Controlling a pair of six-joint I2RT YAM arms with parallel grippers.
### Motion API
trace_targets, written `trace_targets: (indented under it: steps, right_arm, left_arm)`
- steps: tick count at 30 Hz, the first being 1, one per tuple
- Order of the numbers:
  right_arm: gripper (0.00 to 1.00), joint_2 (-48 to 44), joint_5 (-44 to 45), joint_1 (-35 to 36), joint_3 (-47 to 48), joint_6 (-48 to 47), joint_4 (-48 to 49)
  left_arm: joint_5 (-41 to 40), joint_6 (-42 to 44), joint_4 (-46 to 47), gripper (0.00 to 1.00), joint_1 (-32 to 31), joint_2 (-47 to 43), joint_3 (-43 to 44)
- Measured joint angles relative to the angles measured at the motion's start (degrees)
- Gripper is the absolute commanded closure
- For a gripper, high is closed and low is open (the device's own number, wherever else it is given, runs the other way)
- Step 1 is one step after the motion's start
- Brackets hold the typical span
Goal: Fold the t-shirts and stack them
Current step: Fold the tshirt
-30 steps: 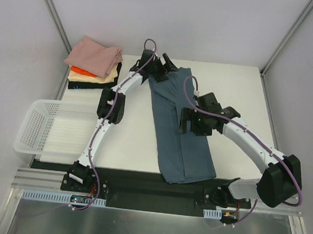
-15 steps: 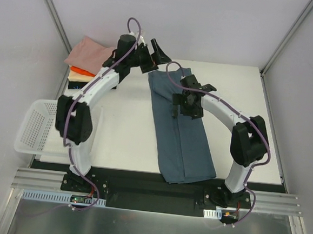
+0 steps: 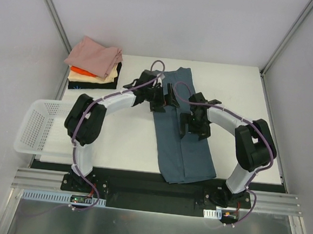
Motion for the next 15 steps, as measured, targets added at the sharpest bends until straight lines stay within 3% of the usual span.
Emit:
trace_targets:
  steps: [6, 15]
  right_arm:
    - [0.04, -6.62, -2.34, 0.26, -8.37, 0.79, 0.48]
    - [0.04, -6.49, -5.88, 0.44, -10.05, 2.69, 3.17]
  left_arm:
    - [1.7, -0.7, -0.5, 0.01, -3.15, 9.99, 3.69]
    - [0.96, -1.81, -3.8, 0.01, -1.18, 20.09, 15.3]
